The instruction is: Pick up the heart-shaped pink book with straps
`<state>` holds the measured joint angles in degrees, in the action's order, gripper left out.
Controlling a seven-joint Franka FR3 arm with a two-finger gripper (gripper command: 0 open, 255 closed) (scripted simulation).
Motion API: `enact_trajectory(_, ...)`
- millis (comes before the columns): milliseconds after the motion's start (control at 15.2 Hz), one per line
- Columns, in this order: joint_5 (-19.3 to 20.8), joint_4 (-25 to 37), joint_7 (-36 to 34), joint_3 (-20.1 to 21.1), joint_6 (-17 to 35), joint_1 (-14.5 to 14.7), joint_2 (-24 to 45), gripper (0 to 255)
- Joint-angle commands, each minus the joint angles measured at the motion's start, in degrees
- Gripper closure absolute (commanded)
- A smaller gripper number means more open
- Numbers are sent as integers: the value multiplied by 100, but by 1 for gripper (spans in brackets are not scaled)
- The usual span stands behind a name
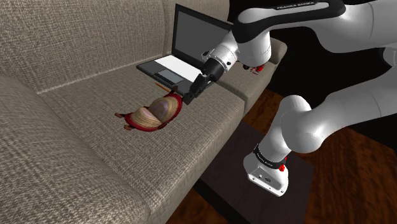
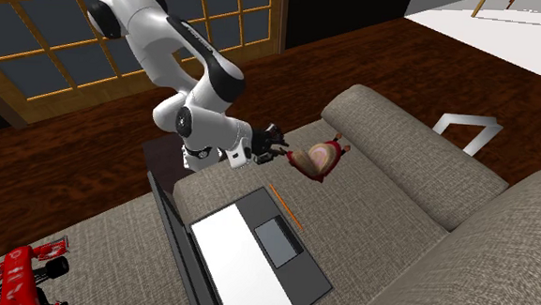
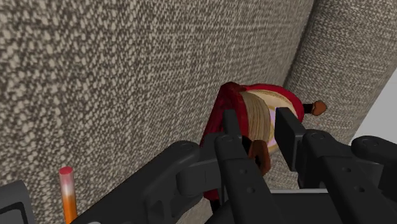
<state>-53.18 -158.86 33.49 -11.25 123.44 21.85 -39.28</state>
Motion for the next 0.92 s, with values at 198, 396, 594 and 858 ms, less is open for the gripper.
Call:
enact_trajectory(198, 178, 217, -343, 48, -240, -65, -153, 255)
enact_trajectory(396, 281, 361, -550, 75, -396, -103, -243, 255)
enact_trajectory(594, 373, 517, -747, 97, -549, -133, -316, 255)
enact_trajectory(858, 434, 634, -882, 110, -658, -151, -359, 255)
